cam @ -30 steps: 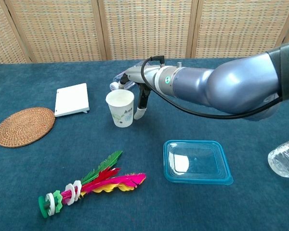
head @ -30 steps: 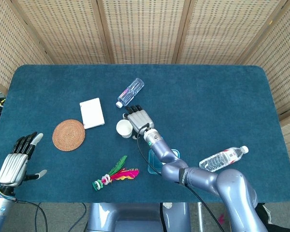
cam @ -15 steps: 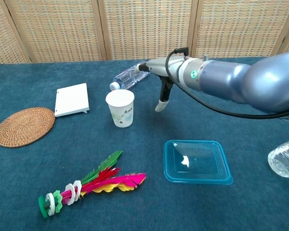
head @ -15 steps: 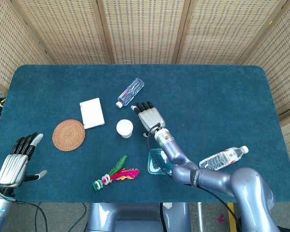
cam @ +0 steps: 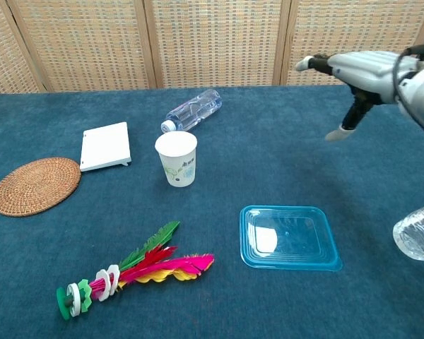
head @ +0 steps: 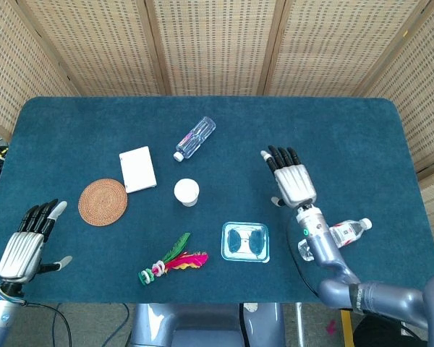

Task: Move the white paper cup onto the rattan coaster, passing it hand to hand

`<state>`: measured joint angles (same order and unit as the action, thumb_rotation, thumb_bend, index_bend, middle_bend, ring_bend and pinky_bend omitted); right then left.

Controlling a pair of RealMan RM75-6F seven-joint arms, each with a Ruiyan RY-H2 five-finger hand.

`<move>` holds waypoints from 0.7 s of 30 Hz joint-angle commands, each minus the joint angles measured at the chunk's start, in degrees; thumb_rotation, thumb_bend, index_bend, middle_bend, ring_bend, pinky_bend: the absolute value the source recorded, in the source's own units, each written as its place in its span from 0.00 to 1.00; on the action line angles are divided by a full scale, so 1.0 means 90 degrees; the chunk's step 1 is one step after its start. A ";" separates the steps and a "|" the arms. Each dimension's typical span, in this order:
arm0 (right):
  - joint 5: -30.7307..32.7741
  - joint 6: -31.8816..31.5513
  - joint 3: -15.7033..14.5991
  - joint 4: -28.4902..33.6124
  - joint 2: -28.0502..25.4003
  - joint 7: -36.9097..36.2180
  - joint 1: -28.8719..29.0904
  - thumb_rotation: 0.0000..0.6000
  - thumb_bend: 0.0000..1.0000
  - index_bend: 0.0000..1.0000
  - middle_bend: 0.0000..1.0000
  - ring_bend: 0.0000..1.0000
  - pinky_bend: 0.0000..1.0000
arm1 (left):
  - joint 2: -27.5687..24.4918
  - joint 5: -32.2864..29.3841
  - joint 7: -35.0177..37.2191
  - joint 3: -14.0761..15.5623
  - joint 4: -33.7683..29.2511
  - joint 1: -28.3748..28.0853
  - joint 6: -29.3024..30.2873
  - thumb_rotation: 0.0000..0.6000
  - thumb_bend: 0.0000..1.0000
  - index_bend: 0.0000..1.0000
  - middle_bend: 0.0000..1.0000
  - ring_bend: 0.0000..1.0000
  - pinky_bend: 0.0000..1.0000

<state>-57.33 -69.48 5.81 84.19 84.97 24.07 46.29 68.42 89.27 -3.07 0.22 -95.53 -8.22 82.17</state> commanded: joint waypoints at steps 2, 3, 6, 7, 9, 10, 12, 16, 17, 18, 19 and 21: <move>-0.1109 -0.1137 -0.0615 0.0299 -0.0394 -0.0728 -0.1068 1.00 0.08 0.00 0.00 0.00 0.00 | 0.0015 0.0060 -0.0098 0.0023 -0.0044 0.0018 0.0049 1.00 0.10 0.00 0.00 0.00 0.00; -0.1261 -0.1308 -0.0713 0.0282 -0.0418 -0.0772 -0.1224 1.00 0.08 0.00 0.00 0.00 0.00 | 0.0016 0.0084 -0.0117 0.0032 -0.0057 0.0022 0.0062 1.00 0.10 0.00 0.00 0.00 0.00; -0.1638 -0.1779 -0.0956 0.0192 -0.0434 -0.0939 -0.1711 1.00 0.08 0.00 0.00 0.00 0.00 | 0.0023 0.0122 -0.0171 0.0052 -0.0076 0.0024 0.0064 1.00 0.10 0.00 0.00 0.00 0.00; -0.1715 -0.1889 -0.1002 0.0174 -0.0436 -0.0985 -0.1817 1.00 0.08 0.00 0.00 0.00 0.00 | 0.0024 0.0124 -0.0175 0.0056 -0.0077 0.0025 0.0062 1.00 0.10 0.00 0.00 0.00 0.00; -0.1932 -0.2211 -0.1113 0.0083 -0.0422 -0.1087 -0.2115 1.00 0.08 0.00 0.00 0.00 0.00 | 0.0028 0.0115 -0.0177 0.0055 -0.0070 0.0027 0.0057 1.00 0.10 0.00 0.00 0.00 0.00; -0.2008 -0.2319 -0.1145 0.0049 -0.0416 -0.1117 -0.2210 1.00 0.08 0.00 0.00 0.00 0.00 | 0.0031 0.0110 -0.0176 0.0052 -0.0066 0.0026 0.0055 1.00 0.10 0.00 0.00 0.00 0.00; -0.2195 -0.2548 -0.1214 -0.0022 -0.0410 -0.1198 -0.2416 1.00 0.08 0.00 0.00 0.00 0.00 | 0.0035 0.0102 -0.0167 0.0047 -0.0058 0.0019 0.0042 1.00 0.10 0.00 0.00 0.00 0.00; -0.2462 -0.2848 -0.1273 -0.0121 -0.0427 -0.1372 -0.2741 1.00 0.08 0.00 0.00 0.00 0.00 | 0.0042 0.0101 -0.0163 0.0044 -0.0065 0.0003 0.0015 1.00 0.10 0.00 0.00 0.00 0.00; -0.2514 -0.2885 -0.1275 -0.0150 -0.0428 -0.1420 -0.2812 1.00 0.08 0.00 0.00 0.00 0.00 | 0.0048 0.0097 -0.0178 0.0041 -0.0070 -0.0006 0.0001 1.00 0.10 0.00 0.00 0.00 0.00; -0.2568 -0.2909 -0.1274 -0.0188 -0.0426 -0.1477 -0.2872 1.00 0.08 0.00 0.00 0.00 0.00 | 0.0055 0.0093 -0.0204 0.0035 -0.0075 -0.0018 -0.0016 1.00 0.10 0.00 0.00 0.00 0.00; -0.2606 -0.2923 -0.1266 -0.0233 -0.0424 -0.1523 -0.2928 1.00 0.08 0.00 0.00 0.00 0.00 | 0.0063 0.0090 -0.0243 0.0027 -0.0086 -0.0036 -0.0042 1.00 0.10 0.00 0.00 0.00 0.00; -0.2673 -0.2905 -0.1225 -0.0309 -0.0430 -0.1595 -0.2995 1.00 0.08 0.00 0.00 0.00 0.00 | 0.0055 0.0053 -0.0344 -0.0010 -0.0136 -0.0105 -0.0140 1.00 0.10 0.00 0.00 0.00 0.00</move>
<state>-80.98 -95.59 -5.39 81.78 81.15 10.07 19.74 68.93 89.94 -5.79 0.32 -96.50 -8.86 81.28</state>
